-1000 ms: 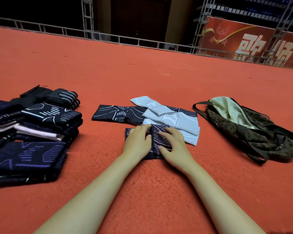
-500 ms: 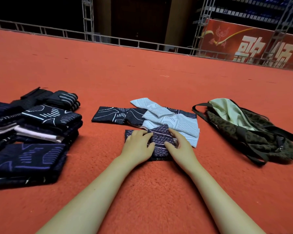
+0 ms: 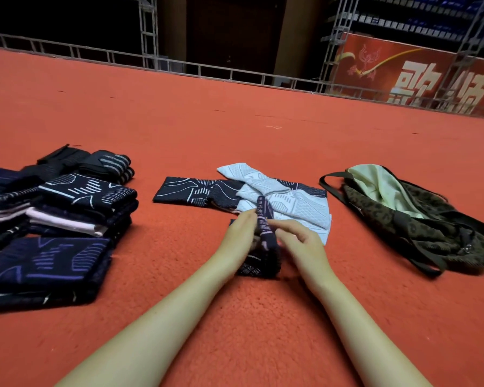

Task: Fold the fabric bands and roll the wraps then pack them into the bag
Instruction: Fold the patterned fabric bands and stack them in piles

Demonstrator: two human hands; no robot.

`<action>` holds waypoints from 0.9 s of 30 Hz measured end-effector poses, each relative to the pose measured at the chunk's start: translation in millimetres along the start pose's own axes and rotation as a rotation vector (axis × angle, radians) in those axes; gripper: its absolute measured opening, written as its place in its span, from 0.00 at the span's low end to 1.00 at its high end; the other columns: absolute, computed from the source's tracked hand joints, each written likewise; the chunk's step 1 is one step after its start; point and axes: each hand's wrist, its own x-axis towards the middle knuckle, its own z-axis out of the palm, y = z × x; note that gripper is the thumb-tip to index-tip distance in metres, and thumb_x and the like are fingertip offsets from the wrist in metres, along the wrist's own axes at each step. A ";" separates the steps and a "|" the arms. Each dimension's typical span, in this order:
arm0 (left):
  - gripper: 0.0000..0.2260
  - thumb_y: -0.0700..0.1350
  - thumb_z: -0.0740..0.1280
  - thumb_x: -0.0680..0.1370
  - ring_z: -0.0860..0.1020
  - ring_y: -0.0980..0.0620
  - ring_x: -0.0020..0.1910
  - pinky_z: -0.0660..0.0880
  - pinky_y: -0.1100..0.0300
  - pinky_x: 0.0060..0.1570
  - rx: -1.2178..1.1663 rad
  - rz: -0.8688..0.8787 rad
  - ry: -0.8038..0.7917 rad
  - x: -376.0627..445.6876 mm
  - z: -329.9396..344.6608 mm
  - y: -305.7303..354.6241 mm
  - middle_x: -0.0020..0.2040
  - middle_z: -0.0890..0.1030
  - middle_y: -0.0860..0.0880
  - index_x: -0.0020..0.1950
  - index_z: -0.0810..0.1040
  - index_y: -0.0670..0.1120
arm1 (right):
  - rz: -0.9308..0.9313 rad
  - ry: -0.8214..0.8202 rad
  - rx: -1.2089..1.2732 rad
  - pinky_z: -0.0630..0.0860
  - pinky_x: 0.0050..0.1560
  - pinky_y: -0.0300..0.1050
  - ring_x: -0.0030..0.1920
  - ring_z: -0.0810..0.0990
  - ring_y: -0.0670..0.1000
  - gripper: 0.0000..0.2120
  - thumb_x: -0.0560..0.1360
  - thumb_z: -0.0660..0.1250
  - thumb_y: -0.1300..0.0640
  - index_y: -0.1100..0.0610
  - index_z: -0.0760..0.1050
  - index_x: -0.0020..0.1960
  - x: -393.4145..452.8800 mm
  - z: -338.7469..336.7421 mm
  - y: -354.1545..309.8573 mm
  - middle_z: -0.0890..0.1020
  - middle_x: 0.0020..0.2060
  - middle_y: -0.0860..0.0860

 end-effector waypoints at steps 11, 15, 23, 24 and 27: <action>0.24 0.48 0.60 0.78 0.66 0.40 0.64 0.63 0.52 0.65 1.004 0.041 0.225 18.8 -44.4 -10.0 0.65 0.71 0.42 0.73 0.62 0.49 | 0.069 -0.204 -0.170 0.76 0.43 0.34 0.49 0.77 0.38 0.21 0.73 0.71 0.56 0.37 0.68 0.58 -9.0 12.2 4.8 0.76 0.53 0.39; 0.20 0.48 0.58 0.78 0.67 0.42 0.64 0.62 0.51 0.64 1.048 0.069 0.269 17.3 -37.3 -11.8 0.64 0.71 0.43 0.71 0.65 0.52 | 0.166 -0.211 -0.089 0.73 0.33 0.35 0.33 0.76 0.39 0.19 0.74 0.69 0.61 0.45 0.71 0.61 -3.6 11.2 8.6 0.81 0.44 0.45; 0.16 0.49 0.66 0.76 0.72 0.50 0.59 0.71 0.54 0.60 0.564 0.175 0.278 25.2 -47.5 -8.7 0.59 0.73 0.46 0.63 0.74 0.50 | 0.148 -0.103 0.011 0.74 0.49 0.32 0.46 0.79 0.41 0.26 0.67 0.65 0.65 0.48 0.73 0.63 -2.1 13.0 7.3 0.82 0.48 0.44; 0.16 0.49 0.66 0.76 0.73 0.53 0.56 0.70 0.59 0.57 0.475 0.186 0.255 24.0 -48.2 -5.8 0.58 0.74 0.47 0.64 0.73 0.50 | 0.123 -0.092 0.024 0.73 0.51 0.32 0.49 0.79 0.40 0.26 0.65 0.63 0.63 0.46 0.74 0.61 -2.4 10.7 5.1 0.82 0.50 0.41; 0.18 0.48 0.65 0.78 0.74 0.58 0.54 0.68 0.67 0.52 0.293 0.156 0.112 17.9 -47.0 1.1 0.59 0.75 0.51 0.67 0.71 0.50 | 0.069 -0.104 -0.004 0.72 0.53 0.32 0.54 0.79 0.39 0.26 0.64 0.60 0.63 0.47 0.77 0.59 -4.5 5.3 -2.0 0.82 0.53 0.41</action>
